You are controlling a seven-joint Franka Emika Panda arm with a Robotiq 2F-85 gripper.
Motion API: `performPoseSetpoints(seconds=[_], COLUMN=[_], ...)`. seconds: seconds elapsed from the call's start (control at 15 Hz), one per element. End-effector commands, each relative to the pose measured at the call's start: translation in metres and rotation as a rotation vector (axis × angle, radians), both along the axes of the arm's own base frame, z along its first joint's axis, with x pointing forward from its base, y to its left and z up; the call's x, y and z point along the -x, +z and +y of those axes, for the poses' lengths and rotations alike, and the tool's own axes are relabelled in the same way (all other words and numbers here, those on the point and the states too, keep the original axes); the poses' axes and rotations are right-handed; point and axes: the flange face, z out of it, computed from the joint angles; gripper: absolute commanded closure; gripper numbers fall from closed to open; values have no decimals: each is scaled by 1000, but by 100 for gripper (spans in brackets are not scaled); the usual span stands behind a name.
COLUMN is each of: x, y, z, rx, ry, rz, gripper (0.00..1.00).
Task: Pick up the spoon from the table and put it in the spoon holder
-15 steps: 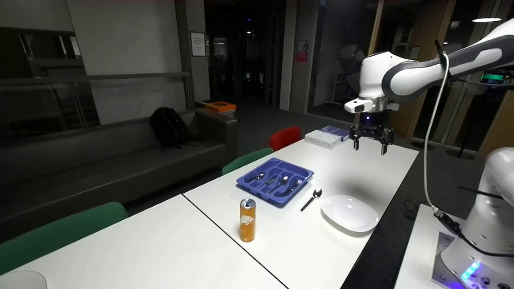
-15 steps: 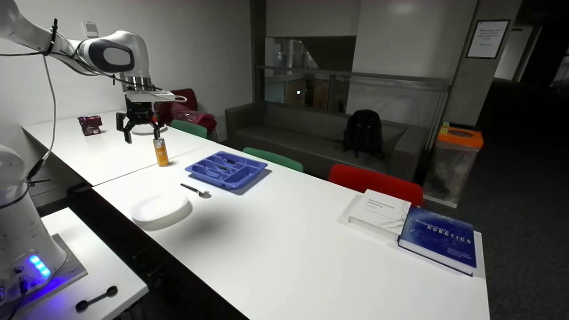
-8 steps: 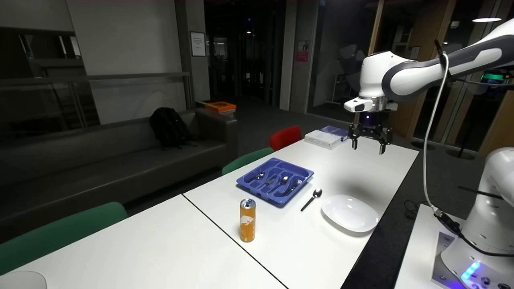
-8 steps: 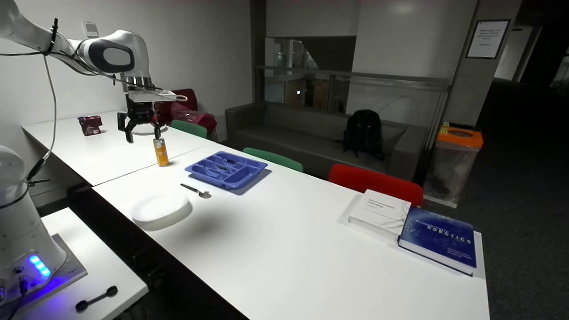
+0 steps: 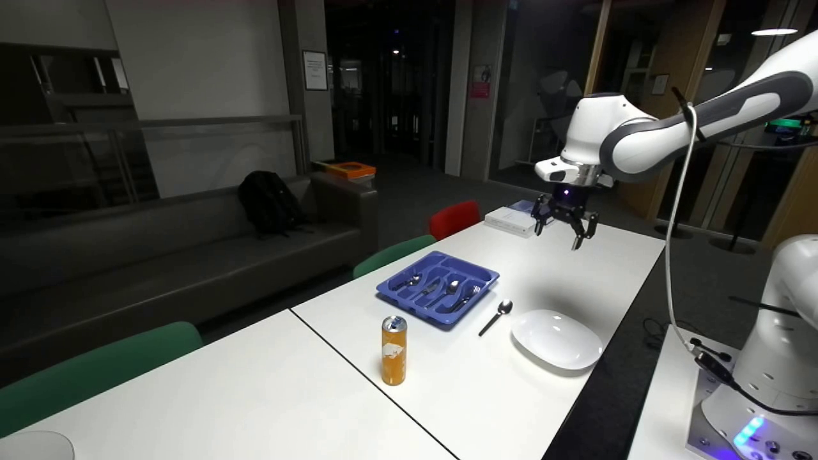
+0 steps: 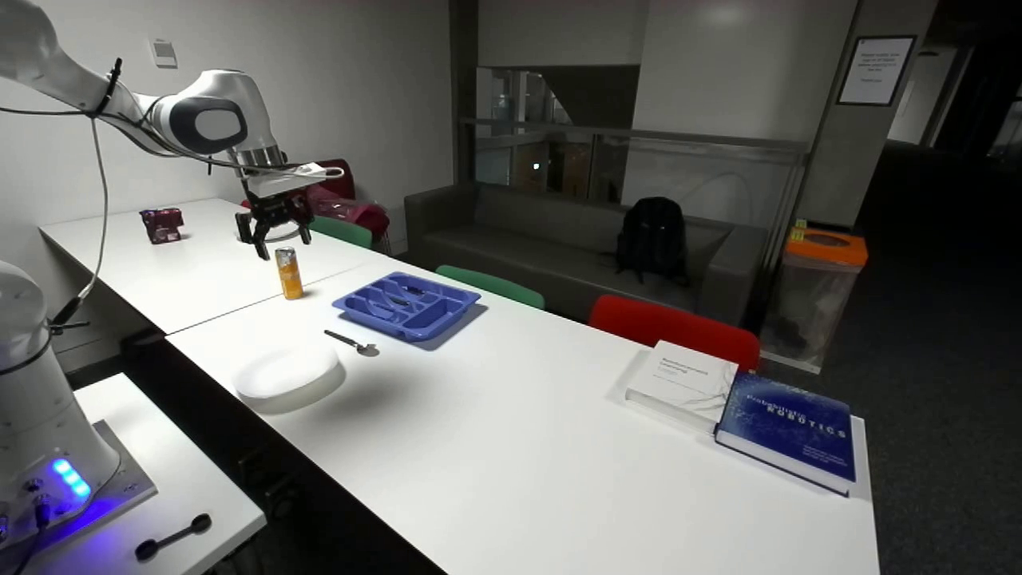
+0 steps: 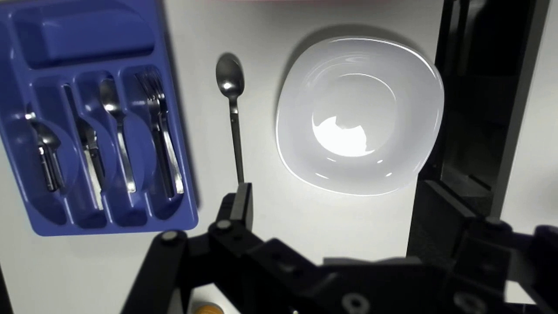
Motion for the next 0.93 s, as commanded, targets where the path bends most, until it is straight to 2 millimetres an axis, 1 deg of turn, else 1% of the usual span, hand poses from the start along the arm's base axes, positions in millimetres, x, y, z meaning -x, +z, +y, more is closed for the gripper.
performPoseSetpoints(seconds=[0.0, 0.13, 0.2, 0.33, 0.47, 0.53, 0.6, 0.67, 0.87], x=[-27, -46, -56, -74, -87, -90, -89, -81, -87], y=[-33, -51, -56, -64, -68, -68, -64, -75, -71], z=[5, 6, 7, 8, 9, 10, 11, 14, 13], rx=[15, 24, 17, 8, -14, -38, -85, -27, -62], ry=[12, 7, 10, 12, 19, 36, 78, 25, 57], rz=[74, 128, 157, 185, 208, 225, 255, 223, 247], gripper=[0, 0, 0, 0, 0, 0, 0, 0, 0])
